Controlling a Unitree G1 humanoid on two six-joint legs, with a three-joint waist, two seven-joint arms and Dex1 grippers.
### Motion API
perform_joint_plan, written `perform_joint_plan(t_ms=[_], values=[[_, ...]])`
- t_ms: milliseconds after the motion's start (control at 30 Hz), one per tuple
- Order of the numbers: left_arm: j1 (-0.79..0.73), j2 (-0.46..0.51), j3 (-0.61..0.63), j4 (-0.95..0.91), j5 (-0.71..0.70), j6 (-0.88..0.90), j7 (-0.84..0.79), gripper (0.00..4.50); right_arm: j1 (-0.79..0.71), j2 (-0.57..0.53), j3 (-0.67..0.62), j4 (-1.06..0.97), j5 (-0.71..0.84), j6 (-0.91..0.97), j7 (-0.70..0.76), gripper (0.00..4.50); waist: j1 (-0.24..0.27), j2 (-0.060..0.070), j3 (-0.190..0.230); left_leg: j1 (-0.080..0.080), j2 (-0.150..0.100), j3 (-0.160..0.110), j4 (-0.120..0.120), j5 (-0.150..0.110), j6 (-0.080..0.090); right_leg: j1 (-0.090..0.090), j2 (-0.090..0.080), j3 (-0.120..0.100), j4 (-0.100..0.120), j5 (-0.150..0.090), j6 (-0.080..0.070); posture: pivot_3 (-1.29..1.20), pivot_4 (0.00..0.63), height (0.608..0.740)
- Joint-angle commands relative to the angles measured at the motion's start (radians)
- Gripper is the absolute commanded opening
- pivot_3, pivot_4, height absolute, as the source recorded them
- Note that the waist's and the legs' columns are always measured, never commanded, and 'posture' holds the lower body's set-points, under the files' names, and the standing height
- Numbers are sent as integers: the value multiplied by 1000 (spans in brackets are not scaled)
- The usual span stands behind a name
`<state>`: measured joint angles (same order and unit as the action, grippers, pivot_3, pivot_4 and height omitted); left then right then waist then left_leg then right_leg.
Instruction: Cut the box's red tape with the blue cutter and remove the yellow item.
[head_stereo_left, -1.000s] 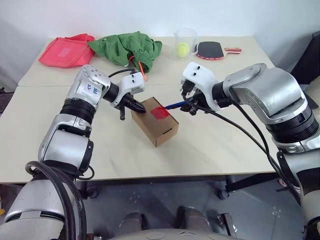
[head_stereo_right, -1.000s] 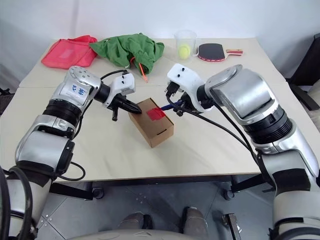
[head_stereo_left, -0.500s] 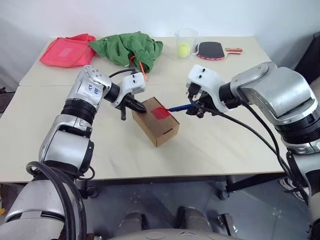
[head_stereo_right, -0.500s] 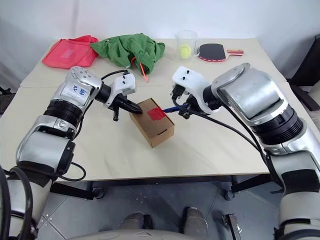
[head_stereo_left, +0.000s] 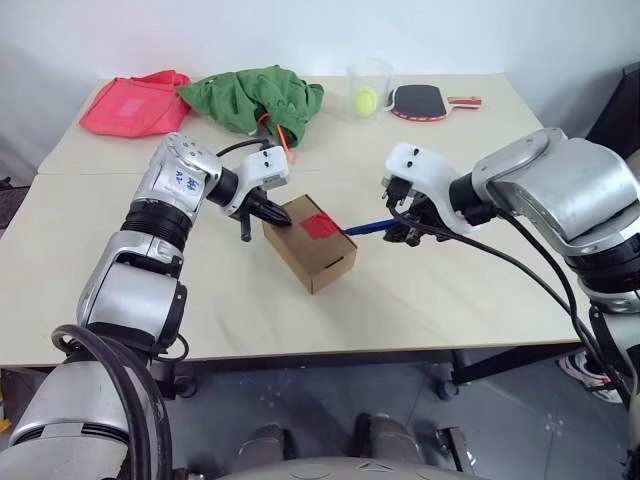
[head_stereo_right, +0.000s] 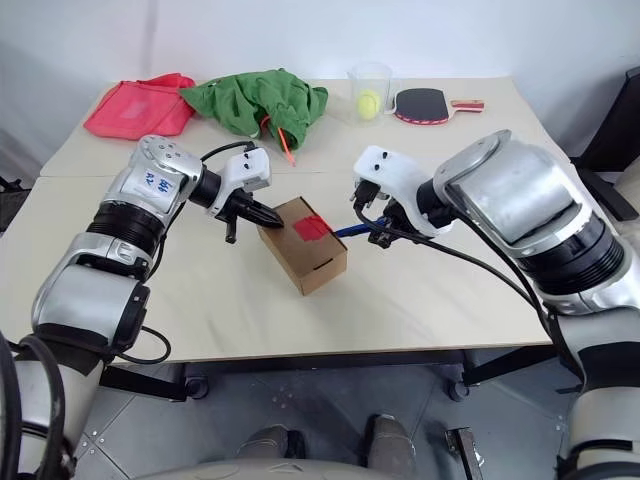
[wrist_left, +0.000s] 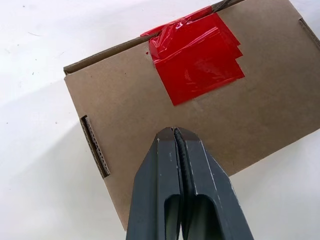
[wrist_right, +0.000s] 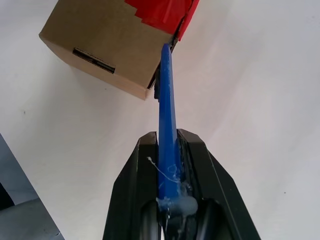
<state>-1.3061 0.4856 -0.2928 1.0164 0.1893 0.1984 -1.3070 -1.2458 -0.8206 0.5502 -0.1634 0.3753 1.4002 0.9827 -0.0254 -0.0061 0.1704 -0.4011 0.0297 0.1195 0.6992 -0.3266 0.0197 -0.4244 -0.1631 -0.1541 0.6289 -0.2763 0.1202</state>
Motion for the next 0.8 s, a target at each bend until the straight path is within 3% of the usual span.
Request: perform_joint_plan(t_ms=[33,467,667,800], values=[[61,-10,-48,35,54,33,24,40,-7,50,-22,10,12,-8,-12,168,-1,0,0,0,0,0,0,0,0,0,0,0,0,0,0,0,150,740],[67,-12,-52,17,51,26,7,40,-44,192,-110,151,-35,-64,-114,168,-2,2,-1,0,0,1,0,0,0,0,0,1,1,0,0,0,150,740],[64,-15,-53,21,52,26,8,40,-44,205,-141,178,-46,-69,-144,168,-2,2,-1,0,0,1,0,0,0,0,0,1,1,0,0,0,150,740],[62,-17,-51,27,52,27,14,40,-23,152,-174,131,-26,-99,-114,168,1,1,-1,0,0,1,0,0,0,0,0,1,0,0,0,0,150,740]])
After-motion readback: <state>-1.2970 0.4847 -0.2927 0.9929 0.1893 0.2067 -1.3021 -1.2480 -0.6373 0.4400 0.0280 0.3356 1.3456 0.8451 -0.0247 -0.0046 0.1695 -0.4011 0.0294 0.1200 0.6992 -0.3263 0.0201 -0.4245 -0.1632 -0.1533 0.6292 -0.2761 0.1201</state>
